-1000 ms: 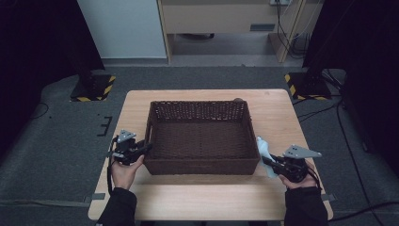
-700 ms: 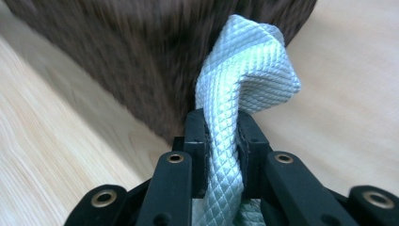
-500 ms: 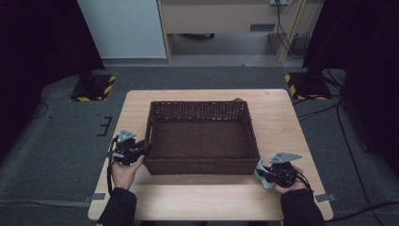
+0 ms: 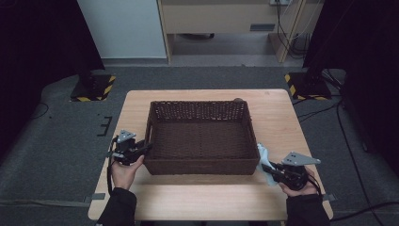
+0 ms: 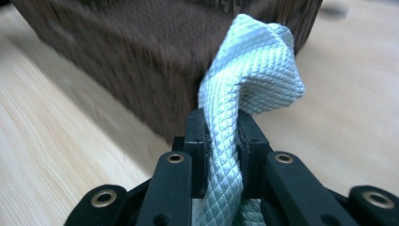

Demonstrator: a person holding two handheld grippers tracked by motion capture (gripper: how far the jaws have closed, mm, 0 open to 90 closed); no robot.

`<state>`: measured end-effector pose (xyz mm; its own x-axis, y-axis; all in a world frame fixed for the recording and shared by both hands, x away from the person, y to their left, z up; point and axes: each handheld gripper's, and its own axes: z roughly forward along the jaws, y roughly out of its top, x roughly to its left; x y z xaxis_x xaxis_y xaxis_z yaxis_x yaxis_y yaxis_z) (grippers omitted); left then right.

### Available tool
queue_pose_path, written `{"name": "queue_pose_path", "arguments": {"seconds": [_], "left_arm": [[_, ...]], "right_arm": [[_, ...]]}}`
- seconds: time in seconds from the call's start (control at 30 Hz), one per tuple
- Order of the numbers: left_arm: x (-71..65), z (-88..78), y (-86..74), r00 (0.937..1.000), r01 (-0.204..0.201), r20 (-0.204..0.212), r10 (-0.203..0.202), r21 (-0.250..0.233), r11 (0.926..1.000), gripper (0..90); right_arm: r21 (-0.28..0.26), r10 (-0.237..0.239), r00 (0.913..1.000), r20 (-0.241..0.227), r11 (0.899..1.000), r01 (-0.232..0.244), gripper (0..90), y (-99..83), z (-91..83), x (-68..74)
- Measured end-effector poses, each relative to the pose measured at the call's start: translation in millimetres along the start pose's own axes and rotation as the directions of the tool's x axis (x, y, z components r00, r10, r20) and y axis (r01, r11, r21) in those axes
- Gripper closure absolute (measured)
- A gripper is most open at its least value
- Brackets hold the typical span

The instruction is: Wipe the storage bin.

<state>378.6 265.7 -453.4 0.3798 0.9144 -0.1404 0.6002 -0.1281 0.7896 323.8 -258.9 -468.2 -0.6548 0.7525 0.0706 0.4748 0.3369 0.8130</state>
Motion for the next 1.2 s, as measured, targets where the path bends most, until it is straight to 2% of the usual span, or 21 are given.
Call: {"name": "queue_pose_path", "arguments": {"seconds": [0.1, 0.2, 0.3, 0.33, 0.4, 0.47, 0.53, 0.6, 0.7, 0.8, 0.83, 0.9, 1.03, 1.17, 1.2], "left_arm": [[-0.1, 0.1, -0.1, 1.0, 0.0, 0.0, 0.0, -0.002, 1.0, 62.4], [-0.1, 0.1, -0.1, 1.0, 0.0, -0.001, 0.0, -0.002, 1.0, 62.3], [0.0, -0.1, -0.1, 1.0, 0.0, -0.001, 0.0, 0.0, 1.0, 62.3], [0.1, 0.0, -0.1, 1.0, 0.001, 0.0, -0.001, -0.001, 1.0, 62.3], [0.1, 0.0, -0.2, 1.0, 0.002, 0.001, -0.002, -0.002, 1.0, 62.2], [0.3, 0.0, -0.2, 1.0, 0.003, 0.002, -0.003, -0.002, 1.0, 62.2], [0.5, 0.1, -0.3, 1.0, 0.003, 0.003, -0.003, -0.002, 1.0, 62.1], [0.4, 0.0, -0.2, 1.0, 0.003, 0.003, -0.003, -0.001, 1.0, 62.1], [0.2, 0.0, -0.2, 1.0, 0.002, 0.001, -0.002, -0.002, 1.0, 62.1], [0.5, 0.0, -0.2, 1.0, 0.003, 0.004, -0.003, -0.001, 1.0, 62.0], [0.6, 0.1, -0.2, 1.0, 0.003, 0.004, -0.003, -0.002, 1.0, 62.0], [0.5, 0.0, -0.3, 1.0, 0.004, 0.004, -0.004, -0.002, 1.0, 61.9], [0.5, 0.1, -0.3, 1.0, 0.005, 0.007, -0.005, -0.003, 1.0, 62.1], [0.6, 0.4, -0.5, 0.9999, 0.009, 0.012, -0.009, -0.007, 0.9999, 62.6], [0.5, 0.4, -0.5, 0.9999, 0.007, 0.011, -0.007, -0.008, 0.9999, 63.0]], "right_arm": [[0.1, -0.008, 1.0, -0.006, 0.995, 0.008, 78.2, -9.3, 17.2, 2.8], [0.141, 0.005, 1.0, -0.003, 0.99, -0.004, 78.2, -12.4, 23.6, 1.7], [0.149, 0.013, 0.9999, 0.001, 0.989, -0.013, 78.2, -12.8, 21.6, 1.9], [0.14, 0.008, 1.0, 0.003, 0.99, -0.008, 78.1, -11.3, 18.7, 2.6], [0.088, 0.002, 1.0, 0.007, 0.996, -0.003, 78.1, -6.7, 9.0, 3.9], [0.005, 0.017, 0.9999, 0.004, 1.0, -0.017, 78.2, -1.4, -4.8, 4.6], [-0.069, 0.016, 0.9999, -0.004, 0.997, -0.016, 78.2, 3.2, -17.6, 5.0], [-0.105, 0.016, 0.9998, -0.011, 0.994, -0.017, 78.2, 5.3, -23.3, 6.5], [-0.064, 0.016, 0.9998, -0.012, 0.998, -0.016, 78.2, -0.2, -13.8, 7.7], [0.032, 0.019, 0.9998, -0.008, 0.999, -0.019, 78.2, -9.3, 1.8, 6.7], [0.064, 0.02, 0.9997, -0.011, 0.998, -0.019, 78.2, -12.0, 6.4, 6.6], [0.095, 0.019, 0.9998, -0.006, 0.995, -0.018, 78.2, -15.0, 14.0, 7.4], [0.119, 0.038, 0.9992, -0.007, 0.992, -0.037, 78.2, -17.4, 21.6, 3.8], [0.202, 0.031, 0.9994, 0.012, 0.979, -0.033, 78.2, -22.2, 32.7, 0.3], [0.2, 0.021, 0.9996, 0.019, 0.979, -0.024, 78.2, -22.0, 33.2, -0.7]]}}
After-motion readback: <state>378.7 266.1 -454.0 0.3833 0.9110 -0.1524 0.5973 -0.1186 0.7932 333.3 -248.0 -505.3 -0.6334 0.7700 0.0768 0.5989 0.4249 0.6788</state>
